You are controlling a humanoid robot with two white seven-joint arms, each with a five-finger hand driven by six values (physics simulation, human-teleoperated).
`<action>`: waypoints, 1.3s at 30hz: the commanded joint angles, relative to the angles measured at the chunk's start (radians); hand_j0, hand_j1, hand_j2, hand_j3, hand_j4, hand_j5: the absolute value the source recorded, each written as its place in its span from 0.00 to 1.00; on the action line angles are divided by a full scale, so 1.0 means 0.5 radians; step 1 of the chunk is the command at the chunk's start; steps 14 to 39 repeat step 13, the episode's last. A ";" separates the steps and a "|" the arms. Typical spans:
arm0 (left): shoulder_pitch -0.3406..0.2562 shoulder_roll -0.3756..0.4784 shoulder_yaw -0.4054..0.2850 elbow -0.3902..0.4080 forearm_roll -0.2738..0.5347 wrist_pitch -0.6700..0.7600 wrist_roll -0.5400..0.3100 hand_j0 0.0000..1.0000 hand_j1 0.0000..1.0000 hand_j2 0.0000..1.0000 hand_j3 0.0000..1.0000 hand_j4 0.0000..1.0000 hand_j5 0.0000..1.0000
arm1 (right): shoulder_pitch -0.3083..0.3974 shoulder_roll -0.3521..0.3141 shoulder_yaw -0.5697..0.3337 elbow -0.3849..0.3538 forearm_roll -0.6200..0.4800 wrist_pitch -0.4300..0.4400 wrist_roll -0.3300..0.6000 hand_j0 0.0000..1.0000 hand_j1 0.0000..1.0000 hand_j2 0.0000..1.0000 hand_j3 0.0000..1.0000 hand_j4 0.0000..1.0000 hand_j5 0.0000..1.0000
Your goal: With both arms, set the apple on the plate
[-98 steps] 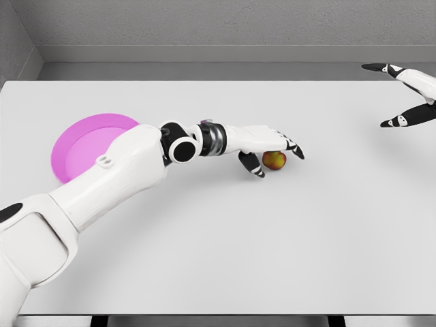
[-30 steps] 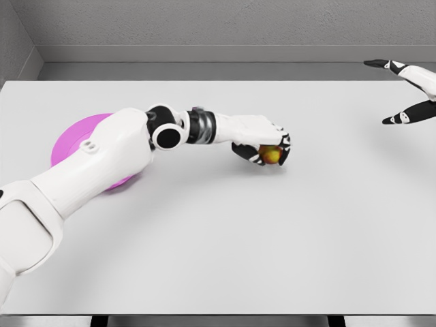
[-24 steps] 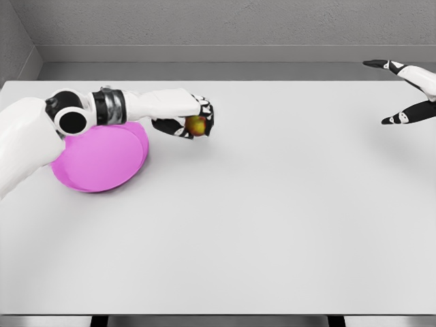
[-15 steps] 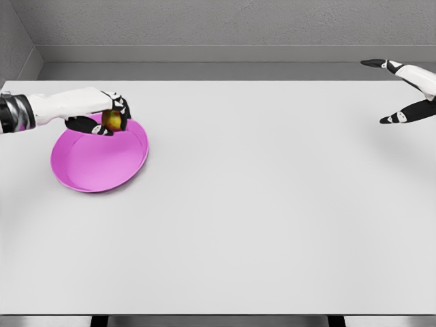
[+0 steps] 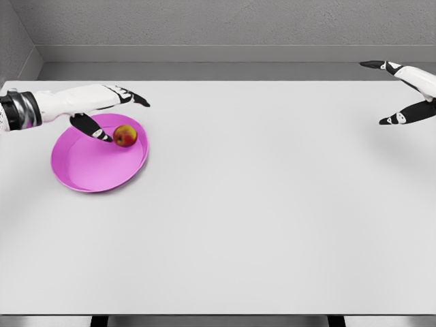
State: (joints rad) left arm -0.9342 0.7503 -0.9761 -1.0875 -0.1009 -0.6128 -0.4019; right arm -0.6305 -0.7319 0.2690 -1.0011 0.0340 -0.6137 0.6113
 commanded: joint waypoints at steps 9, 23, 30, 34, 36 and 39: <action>-0.003 -0.586 -0.014 -0.061 -0.053 0.004 -0.019 1.00 1.00 1.00 1.00 1.00 1.00 | 0.000 -0.006 -0.001 -0.001 -0.016 0.006 -0.001 1.00 1.00 1.00 1.00 1.00 1.00; 0.000 -0.583 -0.017 -0.055 -0.059 0.004 -0.019 1.00 1.00 1.00 1.00 1.00 1.00 | 0.000 -0.003 -0.001 -0.004 -0.016 0.006 -0.001 1.00 1.00 1.00 1.00 1.00 1.00; 0.000 -0.583 -0.017 -0.055 -0.059 0.004 -0.019 1.00 1.00 1.00 1.00 1.00 1.00 | 0.000 -0.003 -0.001 -0.004 -0.016 0.006 -0.001 1.00 1.00 1.00 1.00 1.00 1.00; 0.000 -0.583 -0.017 -0.055 -0.059 0.004 -0.019 1.00 1.00 1.00 1.00 1.00 1.00 | 0.000 -0.003 -0.001 -0.004 -0.016 0.006 -0.001 1.00 1.00 1.00 1.00 1.00 1.00; 0.000 -0.583 -0.017 -0.055 -0.059 0.004 -0.019 1.00 1.00 1.00 1.00 1.00 1.00 | 0.000 -0.003 -0.001 -0.004 -0.016 0.006 -0.001 1.00 1.00 1.00 1.00 1.00 1.00; 0.000 -0.583 -0.017 -0.055 -0.059 0.004 -0.019 1.00 1.00 1.00 1.00 1.00 1.00 | 0.000 -0.003 -0.001 -0.004 -0.016 0.006 -0.001 1.00 1.00 1.00 1.00 1.00 1.00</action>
